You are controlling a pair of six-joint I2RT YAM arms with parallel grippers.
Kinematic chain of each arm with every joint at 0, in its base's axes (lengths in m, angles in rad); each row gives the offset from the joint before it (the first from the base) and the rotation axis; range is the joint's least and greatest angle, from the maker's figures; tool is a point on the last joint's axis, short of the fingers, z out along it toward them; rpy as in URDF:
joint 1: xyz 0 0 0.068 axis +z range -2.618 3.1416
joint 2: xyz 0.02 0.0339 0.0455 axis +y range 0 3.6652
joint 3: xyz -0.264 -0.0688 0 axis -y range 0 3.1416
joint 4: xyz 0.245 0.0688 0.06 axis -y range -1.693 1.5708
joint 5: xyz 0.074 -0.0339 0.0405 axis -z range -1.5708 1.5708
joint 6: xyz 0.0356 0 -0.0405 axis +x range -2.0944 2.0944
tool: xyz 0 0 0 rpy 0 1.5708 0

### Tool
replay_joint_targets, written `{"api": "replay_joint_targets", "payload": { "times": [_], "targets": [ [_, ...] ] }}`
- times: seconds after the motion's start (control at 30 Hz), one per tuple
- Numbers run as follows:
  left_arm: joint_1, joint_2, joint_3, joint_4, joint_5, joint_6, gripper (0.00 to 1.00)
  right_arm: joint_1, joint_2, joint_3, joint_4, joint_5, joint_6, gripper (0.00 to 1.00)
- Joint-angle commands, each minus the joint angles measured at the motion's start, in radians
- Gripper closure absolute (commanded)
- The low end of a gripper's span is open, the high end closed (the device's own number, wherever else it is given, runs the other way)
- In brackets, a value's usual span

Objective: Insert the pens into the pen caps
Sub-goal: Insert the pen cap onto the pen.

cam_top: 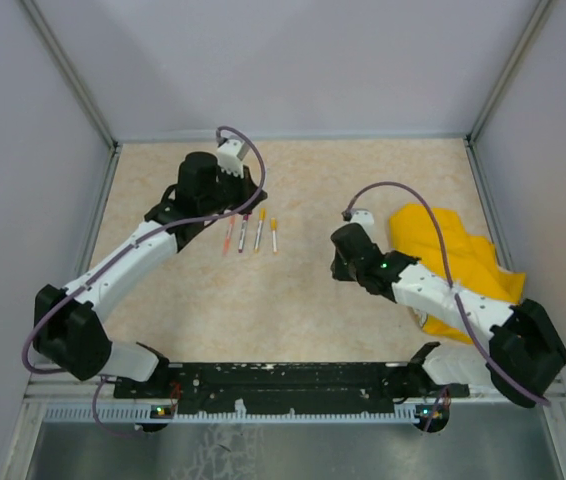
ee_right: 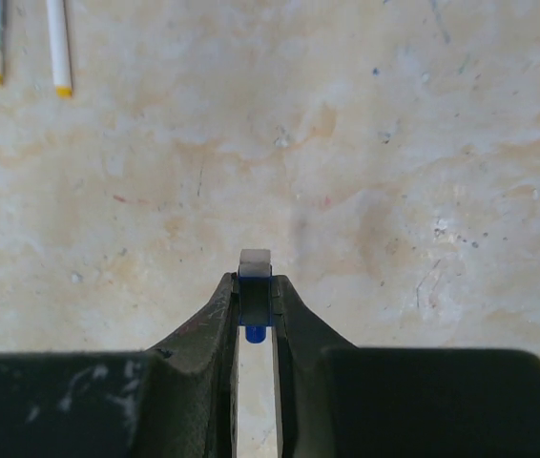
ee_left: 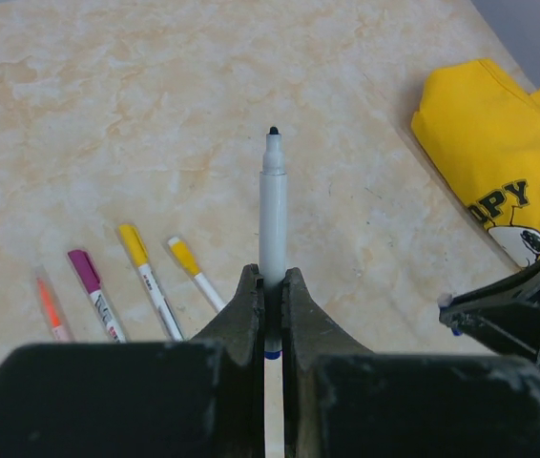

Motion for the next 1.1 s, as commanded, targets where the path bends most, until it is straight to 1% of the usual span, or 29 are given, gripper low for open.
{"api": "replay_joint_targets", "payload": {
  "times": [0.0,0.1,0.23,0.4,0.5,0.63,0.77,1.07],
  "targets": [
    [-0.06,0.004,0.023,0.004,0.009,0.043,1.0,-0.056,-0.143,-0.066,0.147,0.07,0.074,1.0],
    [-0.118,-0.001,-0.001,0.039,0.013,0.051,1.0,-0.068,-0.248,-0.137,0.265,0.102,0.104,1.0],
    [-0.173,-0.012,-0.036,0.097,0.067,0.054,1.0,-0.069,-0.398,-0.247,0.474,0.141,0.151,1.0],
    [-0.2,-0.048,-0.092,0.193,0.174,0.05,1.0,-0.069,-0.522,-0.337,0.673,0.161,0.184,1.0],
    [-0.206,-0.07,-0.129,0.254,0.242,0.038,1.0,-0.069,-0.559,-0.365,0.78,0.171,0.185,1.0],
    [-0.215,-0.077,-0.149,0.299,0.305,0.032,1.0,-0.069,-0.562,-0.376,0.923,0.164,0.173,1.0],
    [-0.216,-0.081,-0.156,0.325,0.365,0.028,1.0,-0.069,-0.516,-0.344,1.027,0.118,0.137,1.0],
    [-0.216,-0.112,-0.185,0.371,0.395,0.037,1.0,-0.069,-0.383,-0.269,1.246,0.032,0.119,1.0]
  ]
}}
